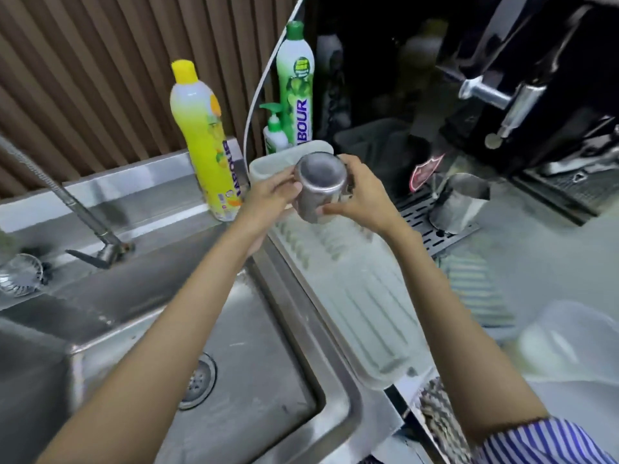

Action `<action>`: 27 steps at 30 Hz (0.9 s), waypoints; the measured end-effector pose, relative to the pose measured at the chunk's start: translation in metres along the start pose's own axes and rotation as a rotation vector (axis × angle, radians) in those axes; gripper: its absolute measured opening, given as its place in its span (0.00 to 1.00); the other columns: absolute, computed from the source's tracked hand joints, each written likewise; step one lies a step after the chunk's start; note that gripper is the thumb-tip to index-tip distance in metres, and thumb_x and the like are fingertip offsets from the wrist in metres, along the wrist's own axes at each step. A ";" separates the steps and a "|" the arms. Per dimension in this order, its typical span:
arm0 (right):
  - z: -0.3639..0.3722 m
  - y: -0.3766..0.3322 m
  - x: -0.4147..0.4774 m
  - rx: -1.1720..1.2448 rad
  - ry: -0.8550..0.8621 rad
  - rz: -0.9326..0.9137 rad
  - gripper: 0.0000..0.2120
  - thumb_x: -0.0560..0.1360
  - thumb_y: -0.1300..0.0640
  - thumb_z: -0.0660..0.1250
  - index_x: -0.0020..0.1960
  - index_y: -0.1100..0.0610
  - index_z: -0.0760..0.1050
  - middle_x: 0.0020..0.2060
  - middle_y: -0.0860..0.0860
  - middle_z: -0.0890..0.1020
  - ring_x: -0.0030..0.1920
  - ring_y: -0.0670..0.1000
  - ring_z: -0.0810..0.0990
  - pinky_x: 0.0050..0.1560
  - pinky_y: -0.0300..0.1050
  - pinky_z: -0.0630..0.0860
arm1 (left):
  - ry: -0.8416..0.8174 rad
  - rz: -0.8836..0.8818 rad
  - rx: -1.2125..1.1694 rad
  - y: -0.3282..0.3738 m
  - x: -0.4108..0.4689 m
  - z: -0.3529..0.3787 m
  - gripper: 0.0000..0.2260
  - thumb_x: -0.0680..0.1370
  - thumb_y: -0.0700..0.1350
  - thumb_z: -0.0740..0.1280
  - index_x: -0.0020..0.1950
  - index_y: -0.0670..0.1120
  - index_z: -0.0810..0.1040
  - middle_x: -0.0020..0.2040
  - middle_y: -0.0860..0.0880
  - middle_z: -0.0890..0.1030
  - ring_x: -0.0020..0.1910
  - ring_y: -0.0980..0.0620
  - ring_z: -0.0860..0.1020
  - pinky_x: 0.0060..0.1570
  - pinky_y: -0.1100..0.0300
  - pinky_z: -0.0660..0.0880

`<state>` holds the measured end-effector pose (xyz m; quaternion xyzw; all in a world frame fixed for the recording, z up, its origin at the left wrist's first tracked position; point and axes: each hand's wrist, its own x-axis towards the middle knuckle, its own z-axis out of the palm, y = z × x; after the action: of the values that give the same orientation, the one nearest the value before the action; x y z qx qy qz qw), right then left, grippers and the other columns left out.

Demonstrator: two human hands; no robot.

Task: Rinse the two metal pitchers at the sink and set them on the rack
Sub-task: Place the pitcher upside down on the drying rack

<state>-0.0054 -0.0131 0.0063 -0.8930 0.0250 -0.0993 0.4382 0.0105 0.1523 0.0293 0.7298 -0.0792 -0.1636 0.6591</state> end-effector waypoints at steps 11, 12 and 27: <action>-0.002 0.055 0.024 0.001 -0.129 0.091 0.37 0.62 0.64 0.78 0.68 0.58 0.67 0.63 0.55 0.74 0.61 0.53 0.73 0.56 0.38 0.67 | -0.003 -0.083 0.084 -0.046 0.045 0.037 0.22 0.80 0.41 0.60 0.74 0.53 0.63 0.70 0.52 0.71 0.63 0.55 0.72 0.62 0.57 0.72; 0.000 0.056 0.024 0.006 -0.136 0.095 0.36 0.62 0.64 0.77 0.68 0.58 0.67 0.63 0.55 0.74 0.61 0.52 0.73 0.56 0.37 0.66 | 0.005 -0.090 0.095 -0.049 0.048 0.037 0.22 0.80 0.41 0.60 0.74 0.53 0.63 0.69 0.52 0.72 0.61 0.55 0.73 0.62 0.55 0.71; 0.035 0.073 0.030 0.036 -0.169 0.137 0.39 0.63 0.65 0.75 0.69 0.56 0.62 0.61 0.53 0.75 0.60 0.55 0.74 0.59 0.48 0.72 | 0.058 -0.009 0.413 -0.071 0.061 0.026 0.22 0.78 0.40 0.64 0.72 0.54 0.67 0.69 0.48 0.73 0.68 0.50 0.70 0.65 0.61 0.66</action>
<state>0.0336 -0.0350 -0.0677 -0.8863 0.0470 0.0059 0.4606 0.0518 0.1158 -0.0515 0.8542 -0.0888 -0.1257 0.4967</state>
